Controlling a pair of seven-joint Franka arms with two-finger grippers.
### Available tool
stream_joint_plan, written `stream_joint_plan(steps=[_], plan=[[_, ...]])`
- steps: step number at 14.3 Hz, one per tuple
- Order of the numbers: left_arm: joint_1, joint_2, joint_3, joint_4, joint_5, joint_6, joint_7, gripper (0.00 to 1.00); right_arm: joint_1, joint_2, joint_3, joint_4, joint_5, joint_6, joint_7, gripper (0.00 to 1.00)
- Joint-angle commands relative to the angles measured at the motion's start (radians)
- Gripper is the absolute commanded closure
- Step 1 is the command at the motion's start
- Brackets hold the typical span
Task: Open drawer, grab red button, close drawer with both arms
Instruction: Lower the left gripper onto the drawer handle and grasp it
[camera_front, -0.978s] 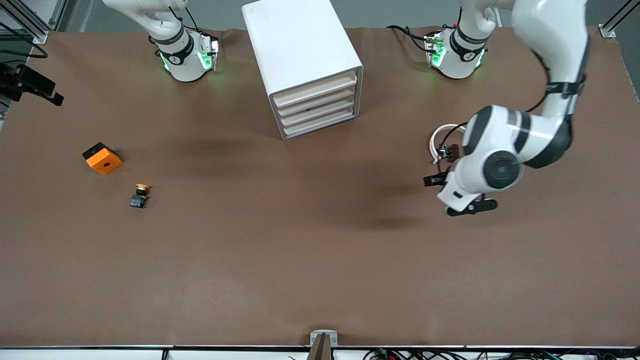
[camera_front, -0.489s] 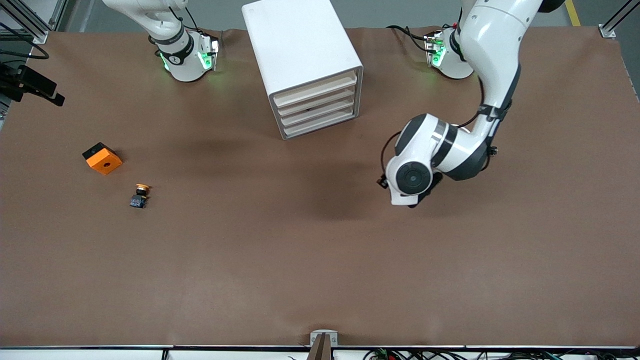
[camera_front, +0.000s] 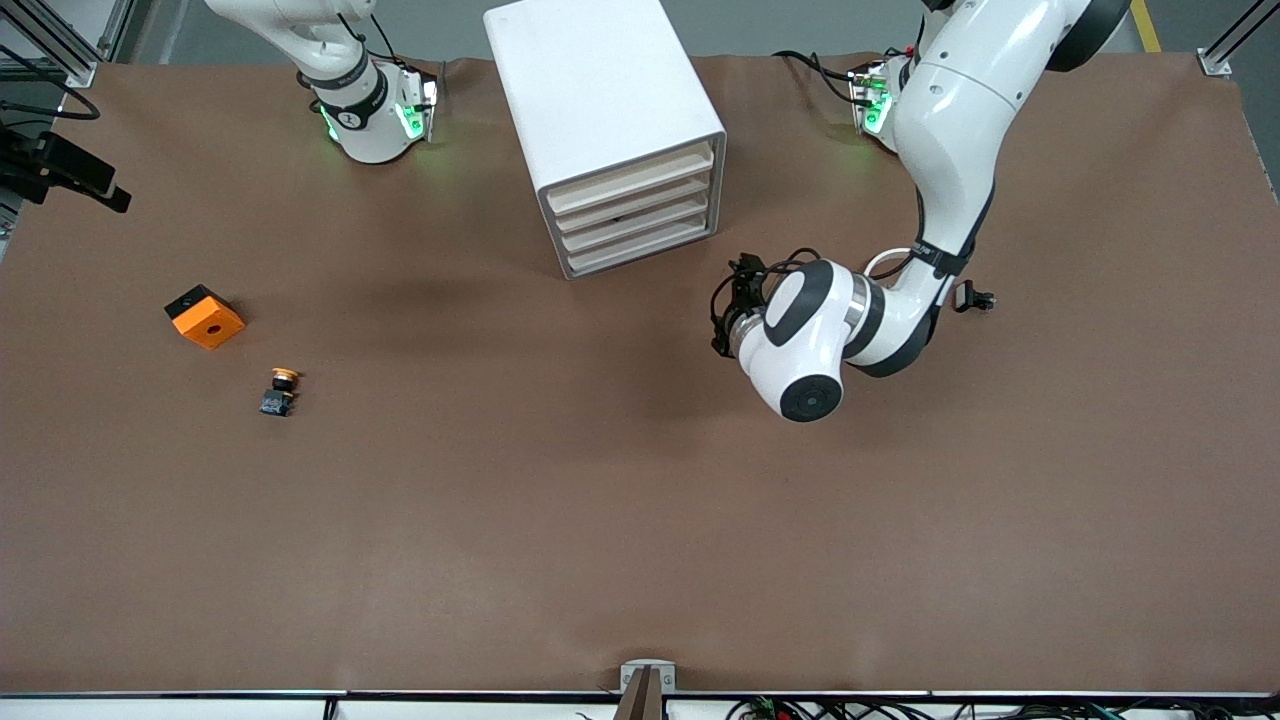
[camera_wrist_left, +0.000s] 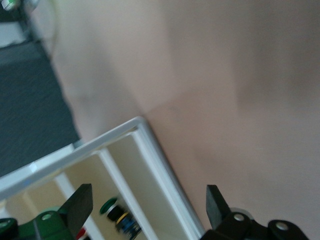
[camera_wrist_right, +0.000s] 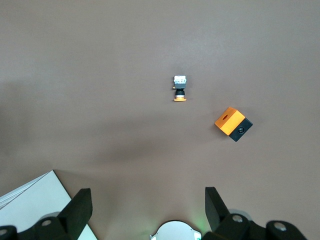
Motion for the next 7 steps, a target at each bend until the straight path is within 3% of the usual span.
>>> stream_joint_plan(steps=[1,4,7], plan=[[0.006,0.063,-0.05,0.031,-0.071,-0.09,-0.113,0.0,0.0,-0.028,-0.003,-0.026,-0.001,0.005,0.014,0.0],[0.006,0.098,-0.103,0.028,-0.117,-0.125,-0.211,0.0,0.006,-0.024,0.0,-0.014,-0.012,0.003,0.013,0.0],[0.005,0.107,-0.128,0.022,-0.126,-0.173,-0.244,0.0,0.026,-0.02,0.009,-0.005,-0.087,0.014,0.013,0.0]])
